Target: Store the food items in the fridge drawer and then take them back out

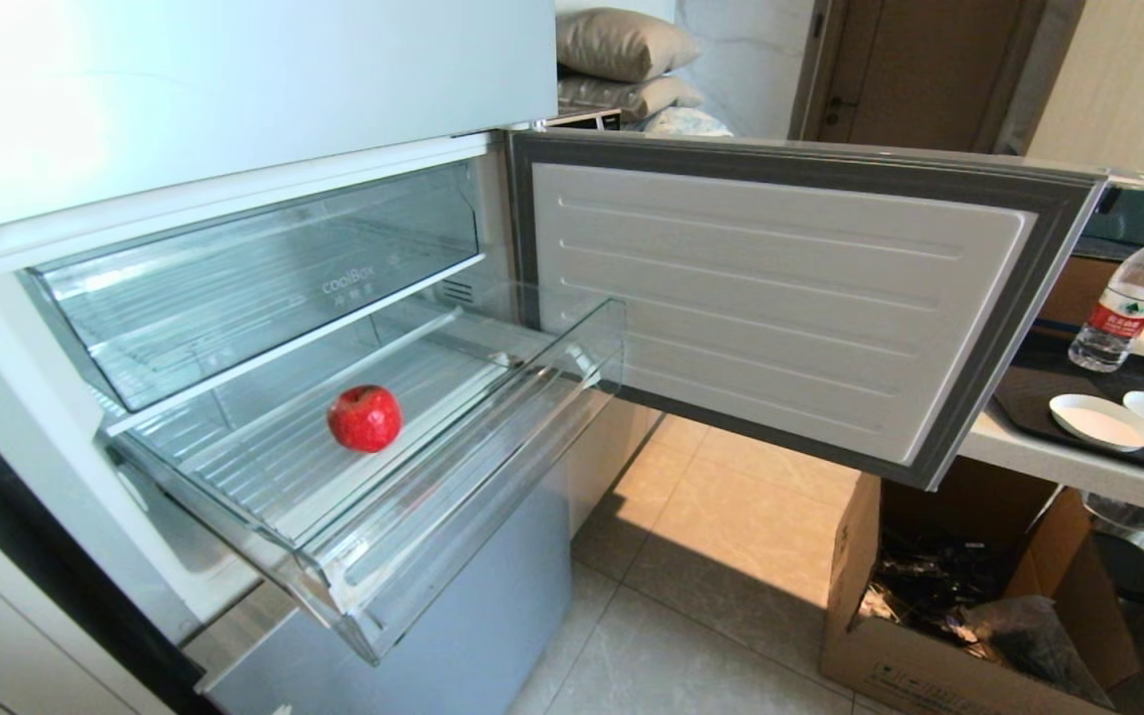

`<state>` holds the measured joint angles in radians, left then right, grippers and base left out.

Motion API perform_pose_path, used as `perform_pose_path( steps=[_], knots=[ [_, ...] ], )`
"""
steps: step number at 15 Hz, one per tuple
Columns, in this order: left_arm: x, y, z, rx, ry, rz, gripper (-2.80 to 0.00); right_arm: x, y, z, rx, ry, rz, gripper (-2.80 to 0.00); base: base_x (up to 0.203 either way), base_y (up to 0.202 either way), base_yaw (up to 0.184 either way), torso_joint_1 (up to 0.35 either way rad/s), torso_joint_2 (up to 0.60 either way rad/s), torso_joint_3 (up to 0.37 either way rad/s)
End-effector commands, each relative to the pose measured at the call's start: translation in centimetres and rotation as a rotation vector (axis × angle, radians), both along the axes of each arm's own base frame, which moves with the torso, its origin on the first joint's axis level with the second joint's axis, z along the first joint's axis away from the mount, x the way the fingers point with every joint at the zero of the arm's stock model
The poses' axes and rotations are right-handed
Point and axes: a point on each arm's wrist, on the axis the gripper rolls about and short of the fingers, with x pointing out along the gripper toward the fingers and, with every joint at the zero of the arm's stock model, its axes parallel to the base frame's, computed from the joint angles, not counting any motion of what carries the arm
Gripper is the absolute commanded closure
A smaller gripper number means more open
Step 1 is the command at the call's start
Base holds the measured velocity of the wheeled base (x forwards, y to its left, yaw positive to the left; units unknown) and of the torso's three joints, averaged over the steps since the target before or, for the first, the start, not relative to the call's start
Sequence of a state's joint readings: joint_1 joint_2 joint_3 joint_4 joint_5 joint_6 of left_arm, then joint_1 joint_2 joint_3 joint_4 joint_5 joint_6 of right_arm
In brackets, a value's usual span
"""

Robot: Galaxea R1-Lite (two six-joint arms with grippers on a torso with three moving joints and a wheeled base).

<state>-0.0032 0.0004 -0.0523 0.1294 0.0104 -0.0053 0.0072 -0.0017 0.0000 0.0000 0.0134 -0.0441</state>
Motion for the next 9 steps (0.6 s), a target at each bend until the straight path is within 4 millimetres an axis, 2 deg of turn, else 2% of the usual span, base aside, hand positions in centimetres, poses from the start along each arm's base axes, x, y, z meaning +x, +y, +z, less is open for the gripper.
perform_pose_path(
  steps=[1,9],
  knots=[
    [0.00,0.00,-0.02,-0.001,0.001,0.000,0.00,0.02,0.00,0.01,0.000,0.003,0.002,0.00,0.000,0.000,0.000,0.000,0.00,0.000],
    [0.00,0.00,-0.02,-0.001,0.001,0.000,0.00,0.02,0.01,0.01,0.007,0.003,0.004,0.00,0.000,0.000,0.000,0.000,0.00,0.000]
  ],
)
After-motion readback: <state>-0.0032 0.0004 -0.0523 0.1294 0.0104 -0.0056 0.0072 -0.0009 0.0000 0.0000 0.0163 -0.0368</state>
